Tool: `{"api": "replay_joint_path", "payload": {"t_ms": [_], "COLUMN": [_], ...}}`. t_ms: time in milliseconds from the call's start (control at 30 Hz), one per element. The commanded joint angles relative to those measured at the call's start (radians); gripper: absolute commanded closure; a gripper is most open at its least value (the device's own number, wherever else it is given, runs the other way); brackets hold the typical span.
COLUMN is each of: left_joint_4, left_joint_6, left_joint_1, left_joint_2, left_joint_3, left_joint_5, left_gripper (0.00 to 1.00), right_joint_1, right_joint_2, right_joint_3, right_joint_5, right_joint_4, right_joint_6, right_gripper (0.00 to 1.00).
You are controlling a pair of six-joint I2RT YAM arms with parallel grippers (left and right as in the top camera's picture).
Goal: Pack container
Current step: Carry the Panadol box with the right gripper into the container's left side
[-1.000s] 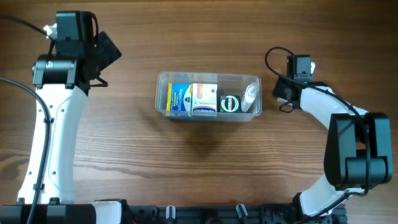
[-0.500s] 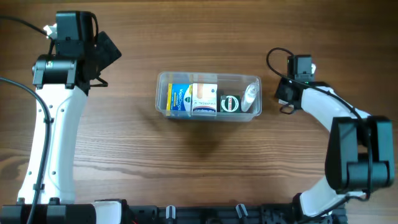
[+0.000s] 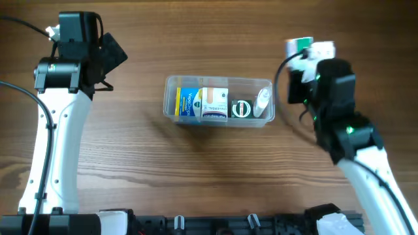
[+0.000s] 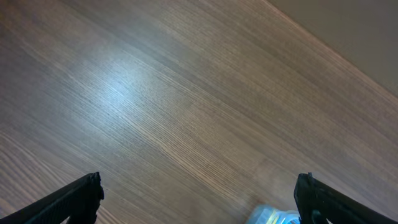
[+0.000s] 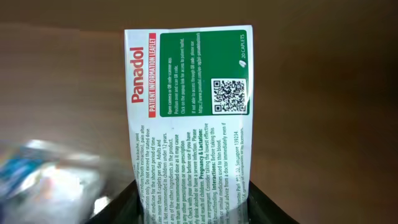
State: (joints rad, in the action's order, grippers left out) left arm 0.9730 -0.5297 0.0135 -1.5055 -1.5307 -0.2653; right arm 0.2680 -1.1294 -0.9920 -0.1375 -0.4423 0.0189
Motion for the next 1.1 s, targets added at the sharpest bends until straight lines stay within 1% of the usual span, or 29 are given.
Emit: {"api": "replay_joint_path", "payload": {"t_ms": [0, 133, 200, 267, 367, 567, 800, 867, 900, 1067], "left_joint_4": [-0.002, -0.002, -0.002, -0.002, -0.002, -0.003, -0.002, -0.002, -0.002, -0.002], "left_joint_6": [0.001, 0.001, 0.001, 0.001, 0.001, 0.001, 0.001, 0.001, 0.001, 0.001], "left_joint_1": [-0.005, -0.005, -0.005, -0.005, -0.005, -0.005, -0.005, -0.005, -0.005, -0.005], "left_joint_2": [-0.004, -0.004, -0.004, -0.004, -0.004, -0.004, -0.004, -0.004, -0.004, -0.004], "left_joint_3": [-0.006, -0.006, -0.006, -0.006, -0.006, -0.006, -0.006, -0.006, -0.006, -0.006], "left_joint_5": [-0.016, -0.016, -0.016, -0.016, -0.016, -0.016, -0.016, -0.016, -0.016, -0.016], "left_gripper": [0.00, 0.00, 0.00, 0.00, 0.00, 0.00, 0.00, 0.00, 0.00, 0.00], "right_joint_1": [0.163, 0.341, 0.419, 0.459, 0.489, 0.490, 0.490, 0.490, 0.490, 0.490], "right_joint_2": [0.030, -0.001, -0.050, -0.102, -0.207, -0.377, -0.416, -0.416, -0.416, -0.416], "right_joint_3": [-0.019, -0.019, -0.019, -0.019, -0.019, -0.019, -0.019, -0.019, -0.019, -0.019], "right_joint_5": [0.069, 0.084, 0.089, 0.095, 0.095, 0.095, 0.095, 0.095, 0.095, 0.095], "right_joint_4": [0.007, 0.039, 0.072, 0.099, 0.151, 0.227, 0.285, 0.283, 0.283, 0.263], "right_joint_6": [-0.137, -0.191, -0.207, -0.211, -0.249, -0.333, -0.333, -0.333, -0.332, -0.332], "right_gripper": [0.63, 0.62, 0.63, 0.63, 0.65, 0.66, 0.64, 0.57, 0.50, 0.30]}}
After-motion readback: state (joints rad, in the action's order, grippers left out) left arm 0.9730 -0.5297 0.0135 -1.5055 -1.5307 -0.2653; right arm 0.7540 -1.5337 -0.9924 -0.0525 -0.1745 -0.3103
